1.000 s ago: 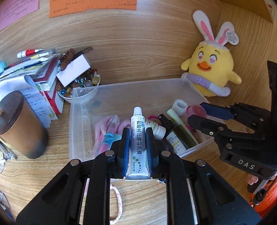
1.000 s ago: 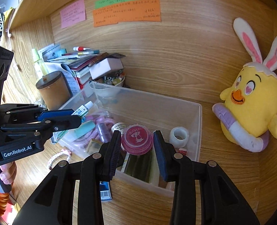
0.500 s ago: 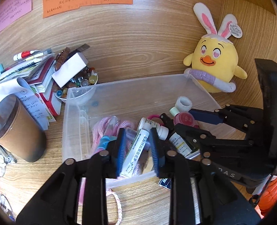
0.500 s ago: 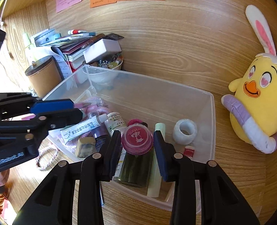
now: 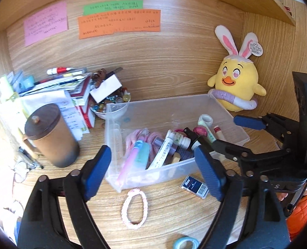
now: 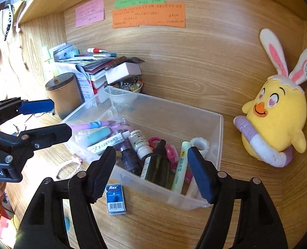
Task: Organize objects
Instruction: 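Move the left tool to the braided bracelet and the right tool to the blue Max box, then grasp the braided bracelet with the left tool while the right tool grasps the blue Max box, then release the bracelet into the box with the left tool while the right drops the Max box in, then grasp the blue tape roll with the right tool, then lower the blue tape roll into the box and open the right tool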
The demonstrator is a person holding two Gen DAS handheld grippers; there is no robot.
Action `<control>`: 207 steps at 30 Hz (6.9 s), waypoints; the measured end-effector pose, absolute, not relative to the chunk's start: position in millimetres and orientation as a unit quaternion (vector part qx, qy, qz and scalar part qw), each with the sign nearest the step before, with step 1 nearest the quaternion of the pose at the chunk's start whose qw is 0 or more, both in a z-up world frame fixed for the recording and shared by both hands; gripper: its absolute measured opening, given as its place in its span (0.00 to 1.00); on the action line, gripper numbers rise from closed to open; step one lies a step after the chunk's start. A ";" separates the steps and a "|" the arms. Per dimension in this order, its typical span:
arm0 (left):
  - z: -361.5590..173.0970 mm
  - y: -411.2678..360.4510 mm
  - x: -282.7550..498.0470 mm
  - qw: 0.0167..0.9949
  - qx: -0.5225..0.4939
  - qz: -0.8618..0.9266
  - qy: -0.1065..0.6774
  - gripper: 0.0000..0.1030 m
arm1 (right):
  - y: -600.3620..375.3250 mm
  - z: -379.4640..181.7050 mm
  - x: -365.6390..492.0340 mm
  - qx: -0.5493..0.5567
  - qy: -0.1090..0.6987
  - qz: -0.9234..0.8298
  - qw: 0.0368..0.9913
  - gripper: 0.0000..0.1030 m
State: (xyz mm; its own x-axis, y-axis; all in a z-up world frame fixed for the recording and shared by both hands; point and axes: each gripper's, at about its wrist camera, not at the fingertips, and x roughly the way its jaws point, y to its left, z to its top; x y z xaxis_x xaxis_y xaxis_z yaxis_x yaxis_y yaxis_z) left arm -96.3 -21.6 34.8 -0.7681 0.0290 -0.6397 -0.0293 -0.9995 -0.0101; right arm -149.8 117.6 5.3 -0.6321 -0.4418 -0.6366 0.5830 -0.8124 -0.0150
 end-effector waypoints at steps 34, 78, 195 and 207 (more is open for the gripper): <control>-66.8 -57.9 -90.0 0.003 -0.471 0.882 -0.021 0.66 | 79.7 -76.0 -128.2 0.419 0.153 -0.834 0.324 0.51; 36.7 -19.0 -62.9 0.064 -0.344 0.937 -0.010 0.08 | 111.5 16.1 -106.0 0.304 0.094 -0.886 0.338 0.24; -8.2 -38.1 -57.6 0.014 -0.333 0.942 -0.038 0.61 | 102.4 -4.1 -156.8 0.350 0.075 -0.893 0.271 0.54; -4.9 -30.7 -62.8 0.012 -0.316 0.948 -0.044 0.84 | 131.2 5.5 -113.1 0.323 0.053 -0.909 0.259 0.80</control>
